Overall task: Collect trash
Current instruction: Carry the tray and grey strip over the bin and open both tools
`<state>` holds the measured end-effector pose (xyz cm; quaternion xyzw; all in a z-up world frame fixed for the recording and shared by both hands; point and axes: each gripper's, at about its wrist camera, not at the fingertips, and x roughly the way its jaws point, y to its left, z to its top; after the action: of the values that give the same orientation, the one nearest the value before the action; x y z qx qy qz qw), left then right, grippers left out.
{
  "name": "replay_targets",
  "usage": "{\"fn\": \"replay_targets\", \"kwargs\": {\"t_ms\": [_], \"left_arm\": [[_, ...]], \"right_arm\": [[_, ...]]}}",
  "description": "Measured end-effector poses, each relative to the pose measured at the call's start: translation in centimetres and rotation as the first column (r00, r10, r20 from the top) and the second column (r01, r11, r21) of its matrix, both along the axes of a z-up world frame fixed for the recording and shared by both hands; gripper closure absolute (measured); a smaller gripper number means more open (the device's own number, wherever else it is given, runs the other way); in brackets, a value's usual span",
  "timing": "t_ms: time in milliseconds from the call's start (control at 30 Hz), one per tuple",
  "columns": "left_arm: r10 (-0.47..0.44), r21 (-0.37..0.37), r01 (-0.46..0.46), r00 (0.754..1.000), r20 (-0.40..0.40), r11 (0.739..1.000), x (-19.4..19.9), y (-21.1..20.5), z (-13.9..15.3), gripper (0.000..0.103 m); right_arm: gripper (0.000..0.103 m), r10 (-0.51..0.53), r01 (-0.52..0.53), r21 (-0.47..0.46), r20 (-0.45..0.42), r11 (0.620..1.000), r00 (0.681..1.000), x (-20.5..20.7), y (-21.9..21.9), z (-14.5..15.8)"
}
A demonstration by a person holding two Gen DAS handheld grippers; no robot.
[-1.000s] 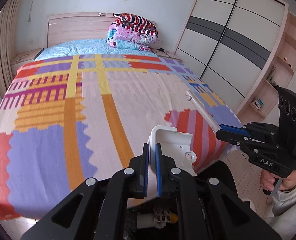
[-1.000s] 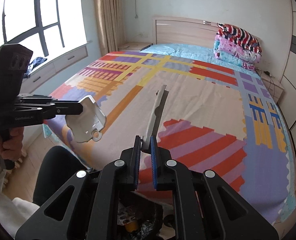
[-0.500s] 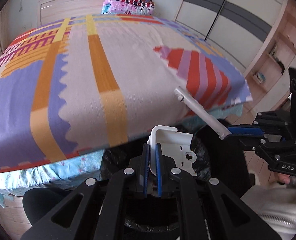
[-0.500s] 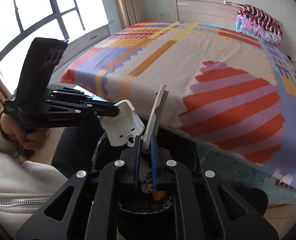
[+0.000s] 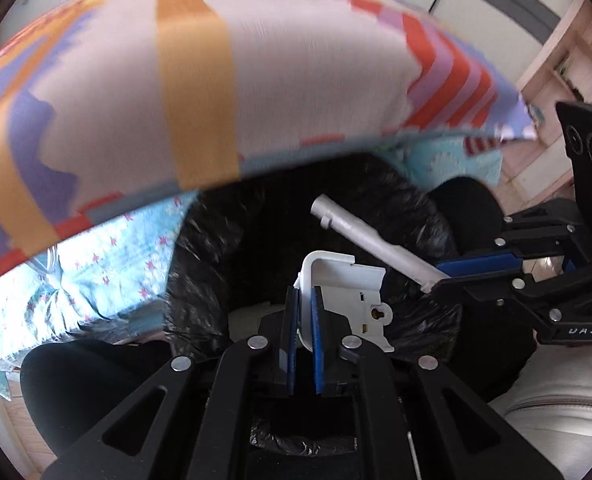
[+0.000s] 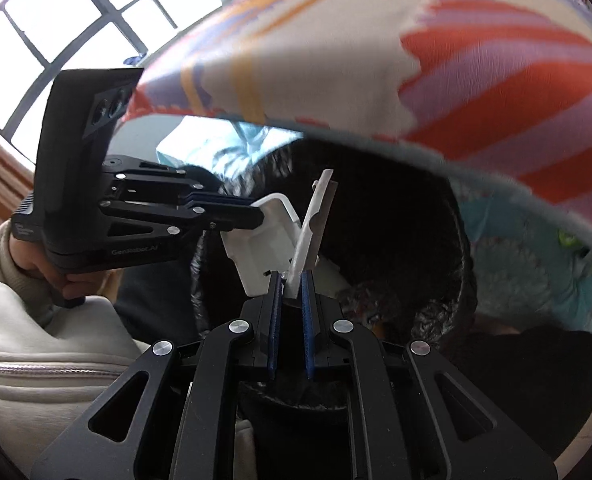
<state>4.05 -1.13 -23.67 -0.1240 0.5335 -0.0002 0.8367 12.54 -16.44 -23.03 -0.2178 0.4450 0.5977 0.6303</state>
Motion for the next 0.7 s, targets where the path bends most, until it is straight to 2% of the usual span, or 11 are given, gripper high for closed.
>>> {"fn": "replay_targets", "kwargs": {"t_ms": [167, 333, 400, 433, 533, 700], "left_arm": [[-0.008, 0.02, 0.009, 0.999, -0.053, 1.0, 0.5, -0.5, -1.7, 0.097], [0.009, 0.034, -0.005, 0.994, -0.112, 0.999, 0.8, -0.4, -3.0, 0.096], [0.006, 0.034, -0.002, 0.993, -0.118, 0.999, 0.9, -0.4, -3.1, 0.096], [0.003, 0.033, 0.001, 0.993, -0.115, 0.999, 0.9, -0.4, -3.0, 0.096], [-0.003, 0.03, 0.006, 0.996, -0.094, 1.0, 0.8, -0.6, -2.6, 0.095], [-0.008, 0.021, 0.01, 0.997, -0.073, 1.0, 0.7, -0.8, -1.7, 0.095]], "right_arm": [[0.092, -0.03, 0.027, -0.059, -0.057, 0.998, 0.998, 0.7, 0.5, -2.3], [0.091, -0.06, 0.055, -0.098, -0.054, 0.994, 0.997, 1.0, 0.9, -3.3], [0.078, -0.067, 0.061, -0.101, -0.052, 0.993, 0.996, 1.2, 0.9, -3.5], [0.065, -0.07, 0.065, -0.099, -0.049, 0.993, 0.996, 1.2, 0.7, -3.4], [0.06, -0.074, 0.07, -0.088, -0.042, 0.994, 0.996, 1.4, 0.5, -3.3], [0.057, -0.083, 0.079, -0.084, -0.043, 0.993, 0.996, 1.6, 0.2, -2.7]]}}
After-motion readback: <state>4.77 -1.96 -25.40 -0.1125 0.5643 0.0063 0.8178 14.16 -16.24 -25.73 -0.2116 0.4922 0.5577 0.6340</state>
